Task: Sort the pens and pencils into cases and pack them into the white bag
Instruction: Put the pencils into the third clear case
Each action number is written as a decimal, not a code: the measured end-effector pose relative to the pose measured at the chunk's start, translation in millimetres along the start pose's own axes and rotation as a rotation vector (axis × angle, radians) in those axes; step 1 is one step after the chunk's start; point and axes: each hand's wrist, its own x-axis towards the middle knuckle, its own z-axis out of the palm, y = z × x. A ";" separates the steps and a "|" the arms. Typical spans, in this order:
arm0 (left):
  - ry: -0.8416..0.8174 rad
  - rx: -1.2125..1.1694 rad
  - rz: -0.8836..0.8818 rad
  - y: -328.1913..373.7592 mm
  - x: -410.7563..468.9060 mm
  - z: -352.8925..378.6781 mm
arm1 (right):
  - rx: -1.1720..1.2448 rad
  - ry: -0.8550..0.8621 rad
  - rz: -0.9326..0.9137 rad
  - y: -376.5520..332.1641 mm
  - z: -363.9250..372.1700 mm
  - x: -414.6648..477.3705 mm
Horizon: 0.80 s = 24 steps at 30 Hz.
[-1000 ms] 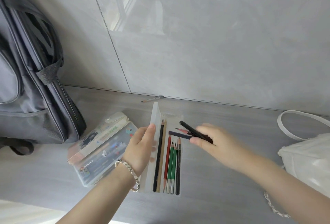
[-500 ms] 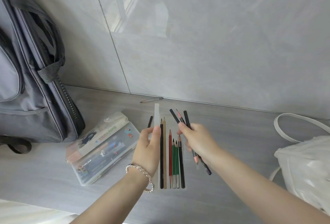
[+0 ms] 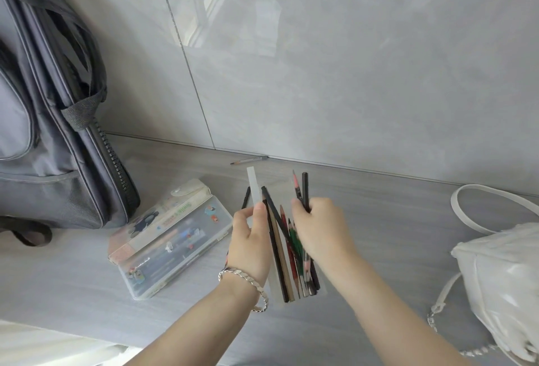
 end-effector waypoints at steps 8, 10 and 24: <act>-0.021 0.053 0.090 7.7 4.1 -15.4 | 0.223 -0.068 -0.003 2.3 -56.7 -5.1; -0.022 0.076 0.127 9.5 3.3 -18.3 | 0.235 -0.207 0.029 5.9 -59.9 -7.0; 0.002 0.033 0.142 7.2 -3.1 -18.4 | -0.155 -0.313 -0.099 -1.9 -3.9 -15.5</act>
